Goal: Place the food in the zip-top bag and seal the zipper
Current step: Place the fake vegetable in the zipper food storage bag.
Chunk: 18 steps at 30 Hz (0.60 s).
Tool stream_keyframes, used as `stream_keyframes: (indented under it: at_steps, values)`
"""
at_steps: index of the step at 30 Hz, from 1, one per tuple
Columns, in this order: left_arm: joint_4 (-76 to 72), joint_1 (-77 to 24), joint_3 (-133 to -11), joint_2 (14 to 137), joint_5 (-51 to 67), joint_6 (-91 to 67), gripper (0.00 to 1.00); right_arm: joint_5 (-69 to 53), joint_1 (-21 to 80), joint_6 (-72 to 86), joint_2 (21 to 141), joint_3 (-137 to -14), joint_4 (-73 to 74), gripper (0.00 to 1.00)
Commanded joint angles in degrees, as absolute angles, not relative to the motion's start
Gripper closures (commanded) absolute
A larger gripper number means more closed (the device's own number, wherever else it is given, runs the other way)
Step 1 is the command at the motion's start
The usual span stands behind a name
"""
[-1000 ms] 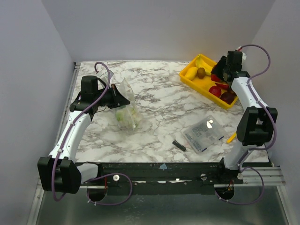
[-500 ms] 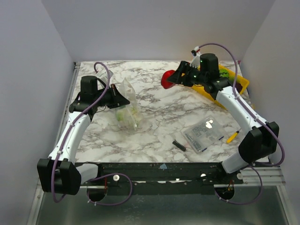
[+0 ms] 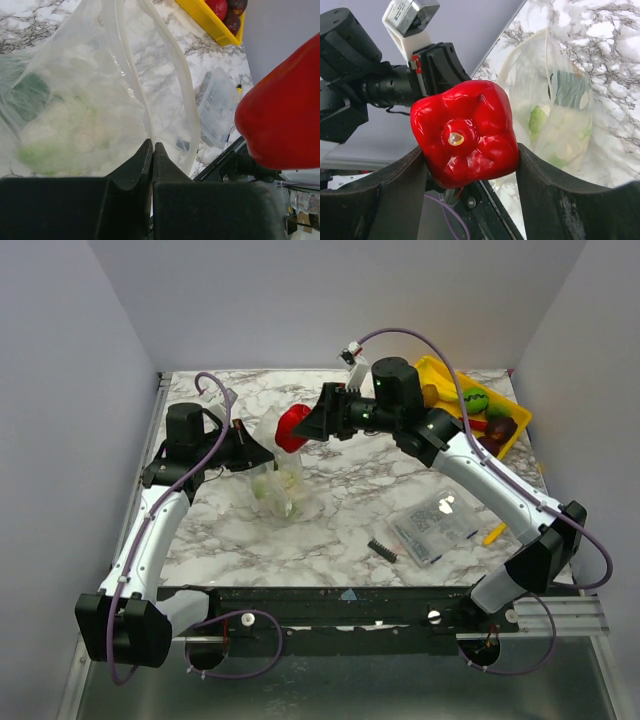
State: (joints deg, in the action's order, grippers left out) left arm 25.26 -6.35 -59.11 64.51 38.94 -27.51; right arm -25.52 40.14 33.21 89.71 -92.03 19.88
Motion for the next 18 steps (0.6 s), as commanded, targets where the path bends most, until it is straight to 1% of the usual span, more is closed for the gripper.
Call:
stream_keyframes:
  at_steps: [1, 5, 7, 13, 15, 18]
  values:
    - [24.7, -6.1, -59.5, 63.9, 38.2, -26.6, 1.00, -15.9, 44.4, 34.7, 93.5, -95.8, 24.4, 0.88]
    - [24.6, -6.1, -59.3, 63.6, 38.3, -26.7, 1.00, 0.6, 49.3, 36.3, 97.9, -101.8, 34.7, 0.88]
    - [24.6, -6.1, -59.3, 63.5, 38.3, -26.7, 1.00, 6.5, 50.8, 37.5, 100.1, -103.9, 38.8, 0.88]
    - [24.6, -6.1, -59.3, 63.4, 38.3, -26.8, 1.00, 13.7, 54.5, 37.8, 106.2, -110.9, 49.5, 0.85]
    - [24.6, -6.1, -59.4, 63.3, 38.3, -26.8, 1.00, 14.9, 55.7, 37.3, 108.2, -113.0, 52.0, 0.83]
    - [24.7, -6.0, -59.4, 63.0, 38.3, -26.8, 1.00, 16.2, 57.2, 36.9, 110.2, -114.7, 54.5, 0.75]
